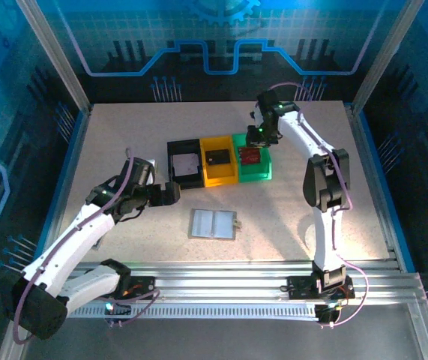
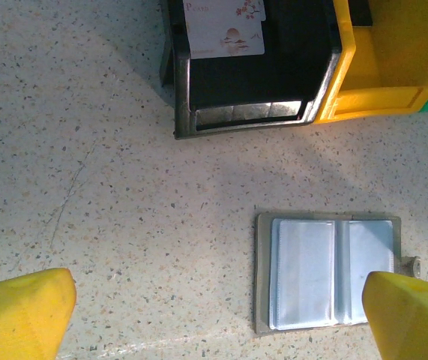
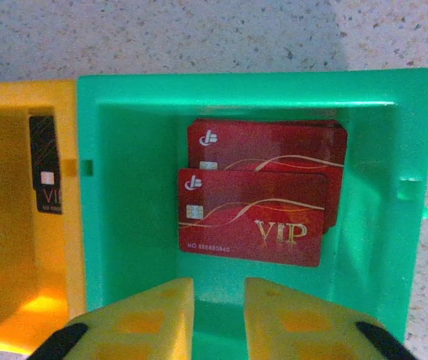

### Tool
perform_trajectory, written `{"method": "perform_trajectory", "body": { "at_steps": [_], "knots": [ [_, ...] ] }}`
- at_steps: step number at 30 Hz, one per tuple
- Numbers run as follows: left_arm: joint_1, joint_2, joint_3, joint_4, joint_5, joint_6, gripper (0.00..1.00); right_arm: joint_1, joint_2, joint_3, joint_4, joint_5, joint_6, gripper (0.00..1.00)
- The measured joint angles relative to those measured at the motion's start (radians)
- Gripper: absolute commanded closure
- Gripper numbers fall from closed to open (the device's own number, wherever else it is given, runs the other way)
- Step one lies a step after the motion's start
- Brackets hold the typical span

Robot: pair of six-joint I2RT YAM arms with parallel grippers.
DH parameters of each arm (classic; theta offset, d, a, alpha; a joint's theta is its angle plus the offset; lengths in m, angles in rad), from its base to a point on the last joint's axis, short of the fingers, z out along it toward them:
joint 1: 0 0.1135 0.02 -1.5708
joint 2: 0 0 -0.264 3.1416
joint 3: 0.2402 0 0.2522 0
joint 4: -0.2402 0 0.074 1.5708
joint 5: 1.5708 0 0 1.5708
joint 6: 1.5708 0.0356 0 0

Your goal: Take the credit cards out of the card holder

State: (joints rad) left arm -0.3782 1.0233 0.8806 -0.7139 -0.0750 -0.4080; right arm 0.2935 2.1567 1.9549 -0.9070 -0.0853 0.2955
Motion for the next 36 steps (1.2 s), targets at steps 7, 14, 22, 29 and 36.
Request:
{"method": "perform_trajectory", "body": {
  "at_steps": [7, 14, 22, 29, 36],
  "knots": [
    [0.002, 0.034, 0.013, -0.014, 0.005, 0.0, 0.01, 0.135, -0.346, -0.334, 0.132, 0.018, 0.065, 0.69],
    [-0.003, 0.074, 0.019, -0.027, 0.056, 0.0, 0.01, 0.315, -0.631, -0.777, 0.348, 0.022, 0.185, 0.68],
    [-0.092, 0.152, 0.063, -0.068, 0.101, -0.006, 0.01, 0.505, -0.672, -1.101, 0.532, 0.042, 0.346, 0.71],
    [-0.108, 0.259, 0.102, -0.115, 0.191, -0.024, 0.04, 0.572, -0.639, -1.151, 0.645, 0.06, 0.418, 0.73],
    [-0.127, 0.35, 0.106, -0.105, 0.291, -0.1, 0.08, 0.592, -0.584, -1.173, 0.723, 0.075, 0.462, 0.76]
  ]
}}
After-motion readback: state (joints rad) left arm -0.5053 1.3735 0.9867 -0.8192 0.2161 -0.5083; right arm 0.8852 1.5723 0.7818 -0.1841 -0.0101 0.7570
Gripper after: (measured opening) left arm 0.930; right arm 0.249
